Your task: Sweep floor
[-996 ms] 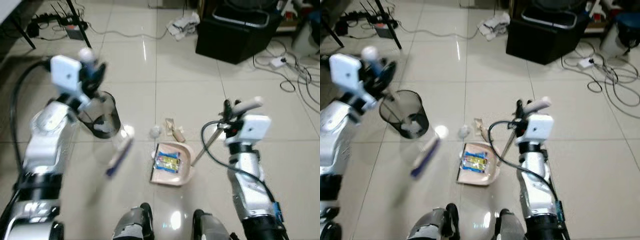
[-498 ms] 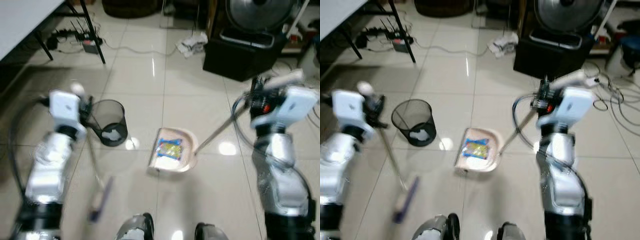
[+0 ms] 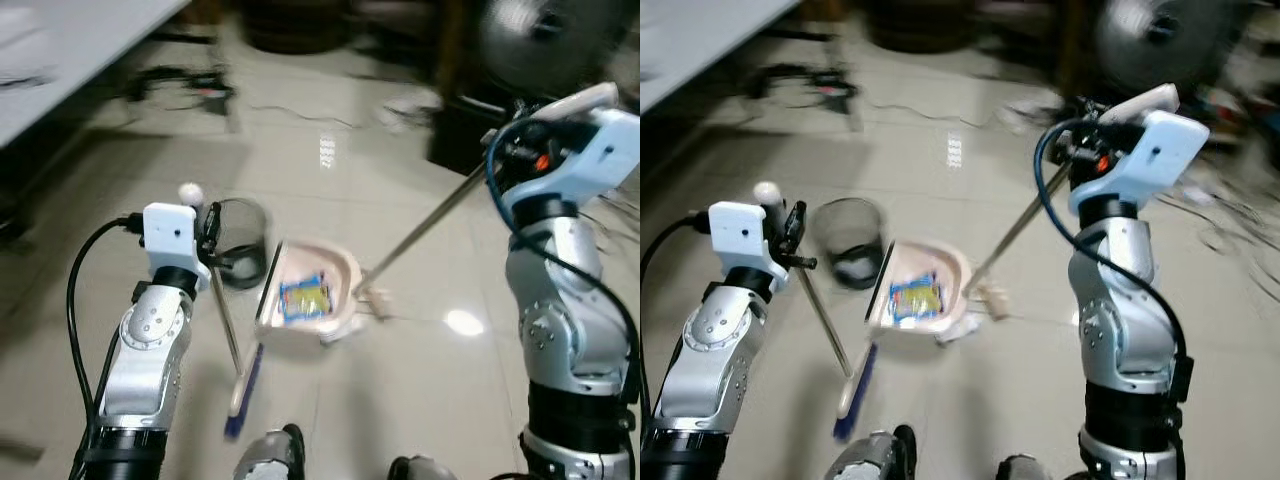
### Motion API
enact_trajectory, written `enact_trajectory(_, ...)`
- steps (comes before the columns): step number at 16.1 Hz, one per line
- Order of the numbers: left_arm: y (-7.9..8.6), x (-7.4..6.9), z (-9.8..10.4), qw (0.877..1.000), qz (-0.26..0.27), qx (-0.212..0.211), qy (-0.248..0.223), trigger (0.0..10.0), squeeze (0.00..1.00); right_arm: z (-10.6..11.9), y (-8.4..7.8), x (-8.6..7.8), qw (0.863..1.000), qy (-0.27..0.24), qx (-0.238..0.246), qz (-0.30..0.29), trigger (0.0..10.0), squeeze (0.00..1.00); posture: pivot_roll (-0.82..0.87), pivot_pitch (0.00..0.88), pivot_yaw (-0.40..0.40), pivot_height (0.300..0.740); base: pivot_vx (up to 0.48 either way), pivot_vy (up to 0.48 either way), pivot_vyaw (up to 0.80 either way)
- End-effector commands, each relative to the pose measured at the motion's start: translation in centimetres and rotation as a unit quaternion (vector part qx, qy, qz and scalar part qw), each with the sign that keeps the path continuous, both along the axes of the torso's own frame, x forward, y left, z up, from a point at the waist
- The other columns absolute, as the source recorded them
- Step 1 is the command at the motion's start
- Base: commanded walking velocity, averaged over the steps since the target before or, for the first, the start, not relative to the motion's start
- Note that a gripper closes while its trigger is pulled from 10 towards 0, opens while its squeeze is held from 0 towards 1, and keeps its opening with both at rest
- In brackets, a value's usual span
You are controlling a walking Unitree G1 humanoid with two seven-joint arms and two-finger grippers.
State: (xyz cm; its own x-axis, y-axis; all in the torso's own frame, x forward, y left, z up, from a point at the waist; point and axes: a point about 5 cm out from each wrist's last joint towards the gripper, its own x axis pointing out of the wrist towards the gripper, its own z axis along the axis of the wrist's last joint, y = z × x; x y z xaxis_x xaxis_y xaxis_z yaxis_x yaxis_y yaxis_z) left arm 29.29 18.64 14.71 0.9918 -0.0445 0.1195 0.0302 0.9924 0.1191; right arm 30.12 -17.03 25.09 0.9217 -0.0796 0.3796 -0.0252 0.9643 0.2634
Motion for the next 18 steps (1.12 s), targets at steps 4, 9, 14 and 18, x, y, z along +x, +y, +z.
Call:
enact_trajectory(4, 0.7, -1.0, 0.6, 0.999, 0.028, 0.025, -0.017, 10.0, 0.00, 1.4, 0.6, 0.2, 0.999, -0.017, 0.026, 0.027, 10.0, 0.00, 0.01, 0.038, 0.029, 0.740, 0.327, 0.000, 0.80)
enact_trajectory(9, 0.2, -0.9, 0.6, 0.999, 0.021, 0.034, -0.015, 10.0, 0.00, 1.5, -0.4, 0.3, 0.998, -0.016, 0.055, -0.002, 10.0, 0.00, 0.00, 0.042, 0.042, 0.740, 0.362, 0.000, 0.10)
enact_trajectory(14, -0.7, -0.6, 0.6, 1.000, 0.008, 0.028, -0.013, 10.0, 0.00, 1.6, -0.7, 0.2, 0.998, -0.015, 0.057, -0.001, 10.0, 0.00, -0.01, 0.044, 0.053, 0.740, 0.374, 0.000, 0.00)
enact_trajectory(18, -0.8, -0.6, 0.6, 1.000, 0.005, 0.025, -0.013, 10.0, 0.00, 1.6, -0.3, 0.2, 0.999, -0.010, 0.048, 0.009, 10.0, 0.00, -0.01, 0.046, 0.050, 0.740, 0.396, 0.000, 0.00)
